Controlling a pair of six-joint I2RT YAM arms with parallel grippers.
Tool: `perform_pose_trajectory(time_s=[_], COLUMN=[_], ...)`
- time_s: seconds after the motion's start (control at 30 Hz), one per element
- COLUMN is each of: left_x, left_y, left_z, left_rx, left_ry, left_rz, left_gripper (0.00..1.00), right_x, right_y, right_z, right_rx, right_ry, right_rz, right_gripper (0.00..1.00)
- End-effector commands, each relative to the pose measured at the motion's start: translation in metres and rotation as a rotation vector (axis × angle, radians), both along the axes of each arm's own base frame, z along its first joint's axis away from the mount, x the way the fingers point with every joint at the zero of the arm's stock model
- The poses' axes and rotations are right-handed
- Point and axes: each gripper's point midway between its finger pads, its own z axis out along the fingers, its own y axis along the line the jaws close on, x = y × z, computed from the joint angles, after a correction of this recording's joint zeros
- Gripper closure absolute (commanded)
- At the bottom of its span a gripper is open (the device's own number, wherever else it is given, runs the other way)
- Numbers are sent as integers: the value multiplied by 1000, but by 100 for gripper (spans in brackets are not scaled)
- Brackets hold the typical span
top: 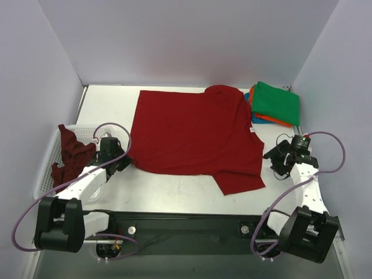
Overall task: Fold and stack the t-shirts
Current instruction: Flatten out the tshirt
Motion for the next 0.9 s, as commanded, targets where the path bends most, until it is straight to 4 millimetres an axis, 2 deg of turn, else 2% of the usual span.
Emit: perform_pose_trajectory(time_s=[0.0,0.03,0.1,0.13,0.17,0.23,0.27,0.4,0.6,0.77,0.87], left_x=[29,30,29,27,27,25,22,12,5,3,2], left_y=[-8,-8,-7,-8,-7,-4,-4,1,3,2,2], left_z=[33,34,36,36,37,38,36,28,25,23,22], left_rx=[-3,0,7,5,8,22,22,30,22,12,11], left_ry=[-109,-110,-109,-104,-103,-104,-98,-79,-83,-79,-79], left_rz=[-25,-27,-31,-35,-34,-30,-28,0,18,17,16], left_gripper=[100,100,100,100,100,100,100,100,100,100,100], right_x=[-25,-29,-49,-54,-66,-75,-83,-93,-91,-85,-78], right_y=[7,17,25,28,28,27,26,27,25,22,8], right_z=[10,13,-1,-1,-12,-15,-24,-38,-60,-72,-75], right_rx=[-78,-91,-87,-96,-99,-104,-113,-94,-84,-90,-144], right_ry=[57,36,93,92,128,125,146,186,265,302,322], right_rz=[13,47,25,28,18,-2,-9,-54,-61,-58,-67], right_gripper=[48,48,50,50,50,50,50,51,55,64,64])
